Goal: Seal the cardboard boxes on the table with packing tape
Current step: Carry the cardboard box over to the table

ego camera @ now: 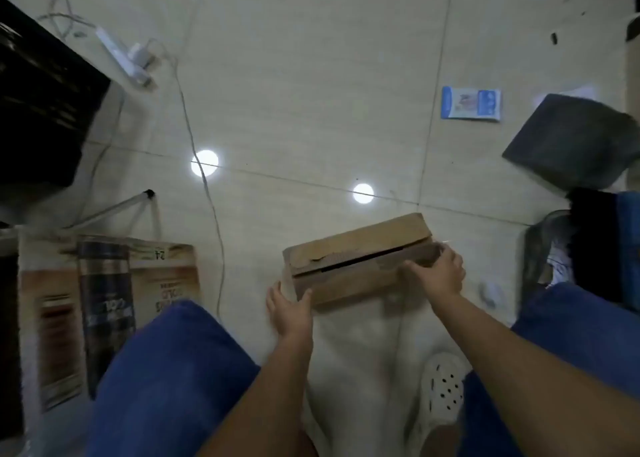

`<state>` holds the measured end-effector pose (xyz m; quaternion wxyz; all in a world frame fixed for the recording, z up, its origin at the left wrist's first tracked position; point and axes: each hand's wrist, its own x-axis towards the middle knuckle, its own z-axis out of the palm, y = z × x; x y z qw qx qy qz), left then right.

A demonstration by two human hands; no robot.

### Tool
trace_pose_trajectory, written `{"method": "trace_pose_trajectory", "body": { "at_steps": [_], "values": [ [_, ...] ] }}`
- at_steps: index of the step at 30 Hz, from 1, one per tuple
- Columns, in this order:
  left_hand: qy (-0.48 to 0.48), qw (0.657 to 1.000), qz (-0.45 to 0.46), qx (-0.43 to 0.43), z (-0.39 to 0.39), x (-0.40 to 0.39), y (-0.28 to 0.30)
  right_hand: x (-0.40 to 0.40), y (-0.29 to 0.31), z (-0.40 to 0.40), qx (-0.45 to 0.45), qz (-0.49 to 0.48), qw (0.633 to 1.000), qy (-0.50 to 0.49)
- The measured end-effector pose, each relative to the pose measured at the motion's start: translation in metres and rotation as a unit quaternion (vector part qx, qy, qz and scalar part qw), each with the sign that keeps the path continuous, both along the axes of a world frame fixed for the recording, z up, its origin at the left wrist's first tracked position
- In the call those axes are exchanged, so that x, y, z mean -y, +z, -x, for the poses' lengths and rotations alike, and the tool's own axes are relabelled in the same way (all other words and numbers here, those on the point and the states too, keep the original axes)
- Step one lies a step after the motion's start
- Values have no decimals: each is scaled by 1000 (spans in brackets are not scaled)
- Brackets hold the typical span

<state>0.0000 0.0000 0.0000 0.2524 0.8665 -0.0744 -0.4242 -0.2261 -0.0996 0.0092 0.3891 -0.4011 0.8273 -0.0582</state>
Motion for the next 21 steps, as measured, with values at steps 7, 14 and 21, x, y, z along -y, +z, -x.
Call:
{"method": "trace_pose_trajectory", "body": {
  "at_steps": [7, 14, 21],
  "values": [
    [112, 989, 71, -71, 14, 1, -33, 1, -46, 1, 26, 42, 996, -75],
    [171, 976, 133, -36, 11, 32, -39, 21, -49, -19, 22, 108, 991, -79],
    [199, 964, 175, -18, -18, 66, -8, 54, -5, -41, 51, 173, 981, -73]
  ]
}}
